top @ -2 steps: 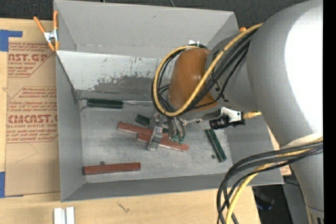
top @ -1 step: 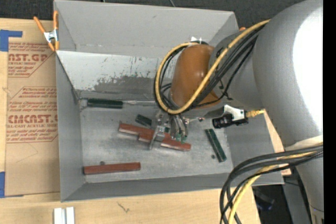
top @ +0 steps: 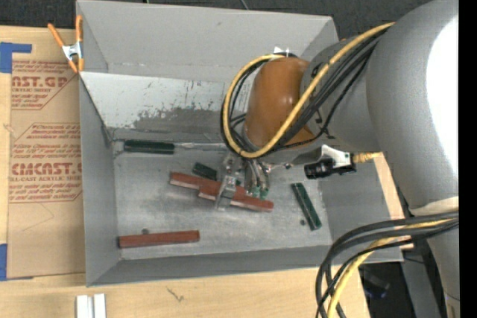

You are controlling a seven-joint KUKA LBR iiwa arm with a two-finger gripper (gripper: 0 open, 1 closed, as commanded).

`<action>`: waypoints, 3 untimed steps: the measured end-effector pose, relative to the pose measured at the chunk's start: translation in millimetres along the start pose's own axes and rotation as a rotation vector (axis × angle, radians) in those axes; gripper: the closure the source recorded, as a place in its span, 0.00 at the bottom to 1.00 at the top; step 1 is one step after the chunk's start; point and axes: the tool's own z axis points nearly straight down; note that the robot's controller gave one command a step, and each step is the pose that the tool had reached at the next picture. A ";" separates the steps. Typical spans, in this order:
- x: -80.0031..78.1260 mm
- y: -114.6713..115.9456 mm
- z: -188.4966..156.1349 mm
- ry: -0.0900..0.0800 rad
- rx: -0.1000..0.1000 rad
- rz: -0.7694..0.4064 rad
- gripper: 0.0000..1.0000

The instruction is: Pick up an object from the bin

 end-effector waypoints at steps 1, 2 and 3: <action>0.2 0.0 -15.1 0.001 0.001 0.000 1.00; 0.3 0.1 -31.3 0.000 0.000 0.000 1.00; -0.3 0.3 -43.3 -0.002 -0.001 0.000 1.00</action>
Offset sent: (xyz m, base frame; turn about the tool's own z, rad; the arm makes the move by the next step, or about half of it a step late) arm -0.0002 0.0000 0.0225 0.0000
